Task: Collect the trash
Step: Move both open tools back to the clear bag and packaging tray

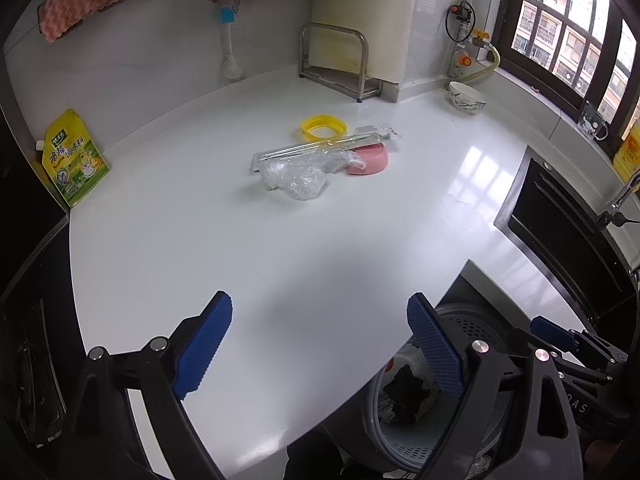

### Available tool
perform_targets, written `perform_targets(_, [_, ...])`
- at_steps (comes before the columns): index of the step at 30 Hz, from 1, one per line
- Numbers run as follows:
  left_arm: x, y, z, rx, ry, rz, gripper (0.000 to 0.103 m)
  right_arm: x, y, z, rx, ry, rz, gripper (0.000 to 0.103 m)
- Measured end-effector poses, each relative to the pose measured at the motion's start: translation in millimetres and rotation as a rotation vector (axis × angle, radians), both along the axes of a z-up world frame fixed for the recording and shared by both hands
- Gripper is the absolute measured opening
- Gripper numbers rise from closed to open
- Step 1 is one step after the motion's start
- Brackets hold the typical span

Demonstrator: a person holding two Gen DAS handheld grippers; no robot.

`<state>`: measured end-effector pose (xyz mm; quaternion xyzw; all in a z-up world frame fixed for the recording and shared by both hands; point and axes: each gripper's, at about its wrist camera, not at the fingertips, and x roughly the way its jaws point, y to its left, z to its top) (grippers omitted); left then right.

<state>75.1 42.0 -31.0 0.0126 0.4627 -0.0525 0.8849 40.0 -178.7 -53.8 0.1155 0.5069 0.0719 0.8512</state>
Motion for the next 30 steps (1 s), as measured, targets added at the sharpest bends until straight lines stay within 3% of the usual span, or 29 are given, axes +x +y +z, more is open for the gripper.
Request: perform_targets(30, [159.5, 71.6, -17.4, 0.038, 0.005, -0.037, 0.091, 141.1, 57.9, -6.8, -0.001, -0.007, -0.096, 0.053])
